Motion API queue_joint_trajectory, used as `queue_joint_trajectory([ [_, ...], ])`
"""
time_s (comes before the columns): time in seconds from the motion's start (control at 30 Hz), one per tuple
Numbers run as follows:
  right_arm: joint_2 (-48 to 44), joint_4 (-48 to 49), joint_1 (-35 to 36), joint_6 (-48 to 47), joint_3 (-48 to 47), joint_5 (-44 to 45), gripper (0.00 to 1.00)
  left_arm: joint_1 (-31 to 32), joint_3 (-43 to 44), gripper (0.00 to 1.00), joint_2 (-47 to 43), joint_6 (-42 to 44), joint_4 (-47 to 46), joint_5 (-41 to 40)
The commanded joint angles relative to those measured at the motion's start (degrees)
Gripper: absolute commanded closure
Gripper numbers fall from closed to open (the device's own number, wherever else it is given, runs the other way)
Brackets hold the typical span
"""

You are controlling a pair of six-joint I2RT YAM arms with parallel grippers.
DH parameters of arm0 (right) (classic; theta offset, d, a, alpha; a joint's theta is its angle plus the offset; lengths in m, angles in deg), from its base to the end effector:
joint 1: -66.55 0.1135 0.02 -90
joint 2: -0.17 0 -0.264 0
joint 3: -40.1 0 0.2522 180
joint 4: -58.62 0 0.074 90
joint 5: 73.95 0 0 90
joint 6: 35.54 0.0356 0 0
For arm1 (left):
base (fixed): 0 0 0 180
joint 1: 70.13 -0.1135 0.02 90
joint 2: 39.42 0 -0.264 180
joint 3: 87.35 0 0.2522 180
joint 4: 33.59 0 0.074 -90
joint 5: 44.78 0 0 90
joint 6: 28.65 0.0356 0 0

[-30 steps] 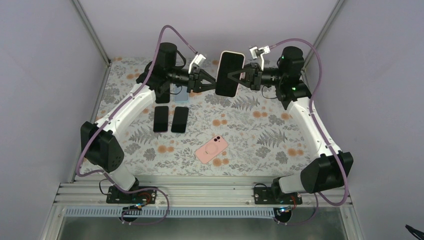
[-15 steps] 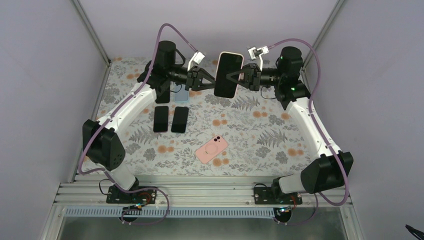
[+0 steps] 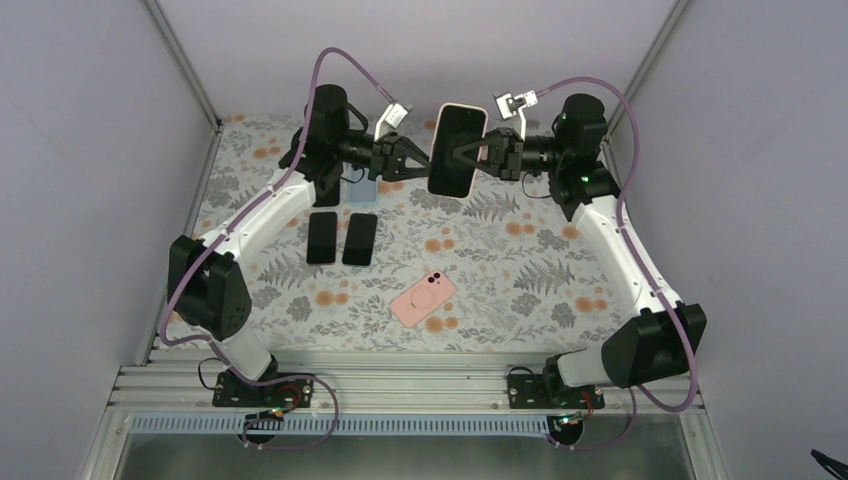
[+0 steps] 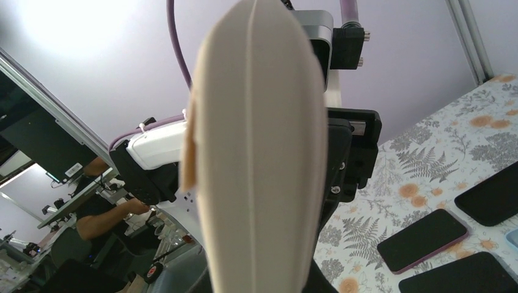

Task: Take the phone out of the phone case
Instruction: Remove the phone case from the phone.

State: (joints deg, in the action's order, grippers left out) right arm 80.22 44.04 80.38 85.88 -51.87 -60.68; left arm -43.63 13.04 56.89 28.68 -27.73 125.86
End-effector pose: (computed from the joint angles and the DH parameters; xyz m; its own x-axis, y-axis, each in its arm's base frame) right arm 0.2862 0.1061 0.4218 -0.5592 -0.0144 -0.8289 -0.8290 -0.0023 0.5593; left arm 0.3247 -0.2011 0.3914 -0.5390 0.1706 -0.8248 0.7890 -0.2404 -0.5653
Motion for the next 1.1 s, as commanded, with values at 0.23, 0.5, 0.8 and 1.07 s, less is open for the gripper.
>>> queue_joint_trajectory([
  [0.23, 0.3, -3.0, 0.3, 1.4, 1.5, -9.2, 0.79, -3.8, -5.5, 0.98, -1.1, -14.3, -17.6, -8.5],
  [0.5, 1.4, -1.6, -0.9, 4.2, 1.9, -7.2, 0.76, -4.6, -8.6, 0.98, -1.7, -17.4, -21.5, -9.5],
  [0.8, 1.6, -1.4, -2.4, 5.2, 2.1, -5.5, 0.76, -4.5, -9.0, 0.98, -1.8, -17.1, -21.2, -10.3],
  [1.07, 1.8, -1.7, -3.5, 5.6, 2.0, -2.8, 0.87, -3.2, -6.0, 0.98, -2.8, -7.1, -11.2, -11.8],
])
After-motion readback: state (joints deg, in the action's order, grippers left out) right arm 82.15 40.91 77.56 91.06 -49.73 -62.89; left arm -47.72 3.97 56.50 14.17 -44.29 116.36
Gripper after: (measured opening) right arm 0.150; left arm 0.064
